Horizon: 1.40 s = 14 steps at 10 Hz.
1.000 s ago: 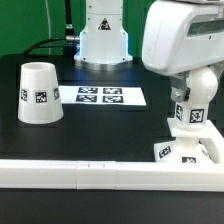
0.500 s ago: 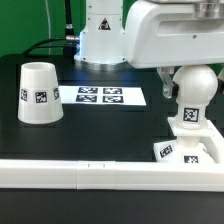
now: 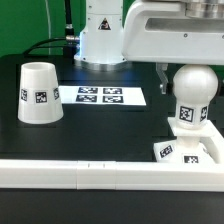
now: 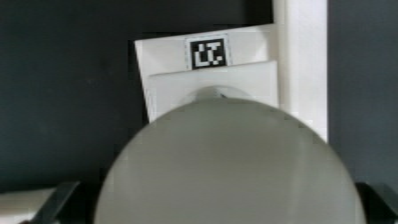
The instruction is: Assemble lamp
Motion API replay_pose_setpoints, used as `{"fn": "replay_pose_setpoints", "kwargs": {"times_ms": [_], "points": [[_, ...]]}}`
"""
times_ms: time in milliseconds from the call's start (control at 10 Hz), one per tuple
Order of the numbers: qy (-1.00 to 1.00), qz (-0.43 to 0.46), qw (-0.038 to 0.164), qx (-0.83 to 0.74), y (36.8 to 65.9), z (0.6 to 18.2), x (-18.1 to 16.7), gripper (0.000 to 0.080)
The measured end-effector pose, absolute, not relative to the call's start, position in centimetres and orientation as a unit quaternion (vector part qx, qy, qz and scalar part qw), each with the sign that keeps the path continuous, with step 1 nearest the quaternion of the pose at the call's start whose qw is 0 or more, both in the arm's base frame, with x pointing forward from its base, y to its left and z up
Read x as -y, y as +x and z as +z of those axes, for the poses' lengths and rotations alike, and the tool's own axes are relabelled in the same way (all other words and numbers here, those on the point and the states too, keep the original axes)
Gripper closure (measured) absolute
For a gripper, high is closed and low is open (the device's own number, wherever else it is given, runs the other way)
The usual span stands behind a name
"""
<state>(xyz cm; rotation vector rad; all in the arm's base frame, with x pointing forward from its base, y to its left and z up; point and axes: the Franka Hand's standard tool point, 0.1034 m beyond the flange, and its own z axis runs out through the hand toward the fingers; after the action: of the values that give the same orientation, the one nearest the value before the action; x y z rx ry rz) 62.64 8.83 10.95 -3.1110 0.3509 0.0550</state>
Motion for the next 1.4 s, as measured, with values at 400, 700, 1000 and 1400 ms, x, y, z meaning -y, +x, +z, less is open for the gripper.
{"fn": "replay_pose_setpoints", "kwargs": {"times_ms": [400,700,1000,1400], "points": [[-0.964,0.016,0.018,-0.263,62.6,10.95,-8.64,0.0222],[-0.914,0.03,0.041,-0.403,62.5,10.98,-8.37,0.0222],[-0.853,0.046,0.054,-0.517,62.47,10.95,-8.69,0.0222],[-0.841,0.049,0.055,-0.536,62.47,10.98,-8.82,0.0217]]}}
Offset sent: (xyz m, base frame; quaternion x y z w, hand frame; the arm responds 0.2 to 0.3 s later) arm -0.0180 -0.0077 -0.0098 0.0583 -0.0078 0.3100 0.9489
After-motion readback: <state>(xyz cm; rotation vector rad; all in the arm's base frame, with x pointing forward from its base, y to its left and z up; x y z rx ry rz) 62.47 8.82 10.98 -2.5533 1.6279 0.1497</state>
